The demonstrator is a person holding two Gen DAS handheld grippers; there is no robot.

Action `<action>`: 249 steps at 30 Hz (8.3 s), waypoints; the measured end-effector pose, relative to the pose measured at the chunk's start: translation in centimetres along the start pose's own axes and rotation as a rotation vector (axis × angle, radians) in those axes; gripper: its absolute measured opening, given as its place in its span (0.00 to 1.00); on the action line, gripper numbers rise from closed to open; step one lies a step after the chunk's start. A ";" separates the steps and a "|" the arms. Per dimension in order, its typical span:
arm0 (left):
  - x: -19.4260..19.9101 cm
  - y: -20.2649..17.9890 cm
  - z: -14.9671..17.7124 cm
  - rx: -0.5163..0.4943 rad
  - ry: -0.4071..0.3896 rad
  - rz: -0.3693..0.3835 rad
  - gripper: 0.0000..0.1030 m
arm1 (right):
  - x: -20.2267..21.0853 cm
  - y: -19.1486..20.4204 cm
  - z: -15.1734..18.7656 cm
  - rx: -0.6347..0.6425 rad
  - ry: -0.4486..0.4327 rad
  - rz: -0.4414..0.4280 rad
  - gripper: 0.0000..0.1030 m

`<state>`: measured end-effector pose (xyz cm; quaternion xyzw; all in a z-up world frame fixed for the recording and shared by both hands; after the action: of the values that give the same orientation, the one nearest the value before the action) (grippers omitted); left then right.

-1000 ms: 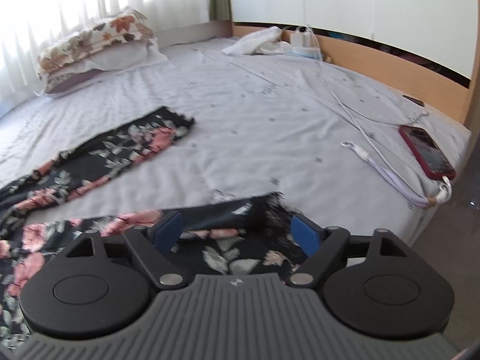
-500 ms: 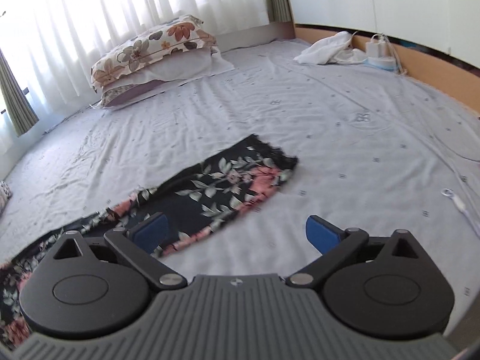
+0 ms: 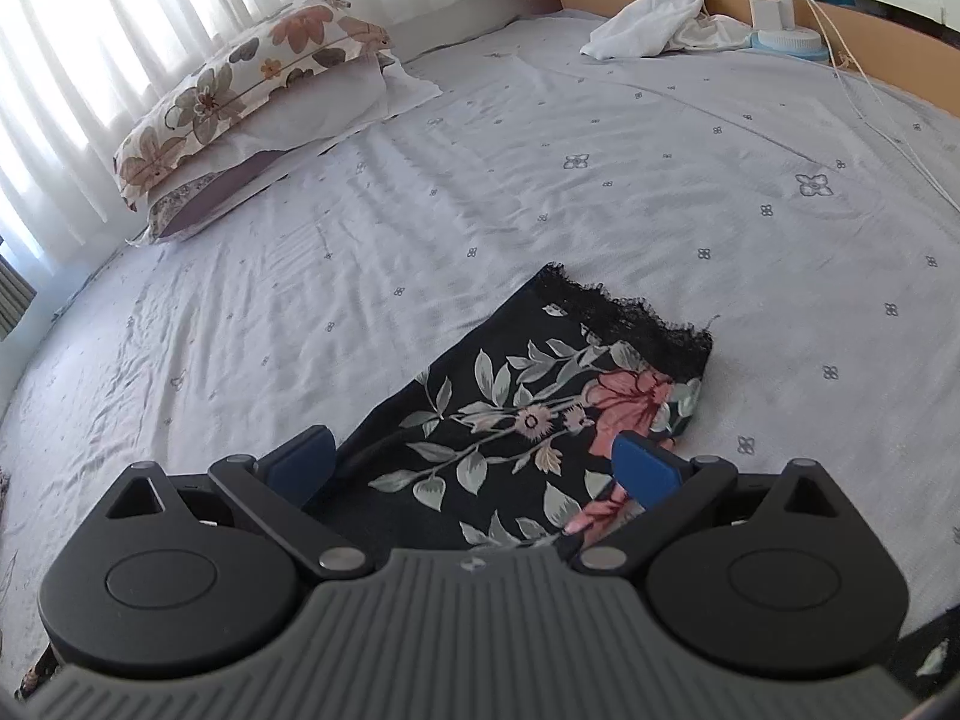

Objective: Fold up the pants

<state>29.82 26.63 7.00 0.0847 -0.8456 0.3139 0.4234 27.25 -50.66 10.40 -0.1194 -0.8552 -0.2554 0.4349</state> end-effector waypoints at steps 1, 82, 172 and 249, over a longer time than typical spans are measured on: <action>-1.0 0.3 -0.5 0.021 0.008 0.007 0.88 | -0.9 0.4 -0.4 -0.004 0.001 0.000 1.00; -2.6 7.0 -2.3 0.113 -0.078 -0.095 0.01 | -11.1 1.3 2.7 -0.248 -0.017 -0.045 0.03; 9.6 15.3 10.1 0.122 -0.059 -0.129 0.03 | 6.6 -18.6 21.2 -0.461 -0.032 -0.410 0.66; 14.5 -1.0 19.8 -0.416 -0.207 -0.194 0.88 | 22.0 -1.7 27.6 0.538 -0.317 -0.243 0.98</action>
<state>8.00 15.66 9.85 0.1083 -0.9188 0.0804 0.3709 -5.35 -37.59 13.95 0.0642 -0.9570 -0.0489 0.2786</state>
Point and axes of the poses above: each gripper's, at about its wrist camera, not at the fingertips, and x roughly against the way its jaws point, y to its left, z to its underside, the point moved 3 cm from there along -x, roughly the way its jaws point, and after that the axes turned 9 degrees about y, right-handed, at the moved point
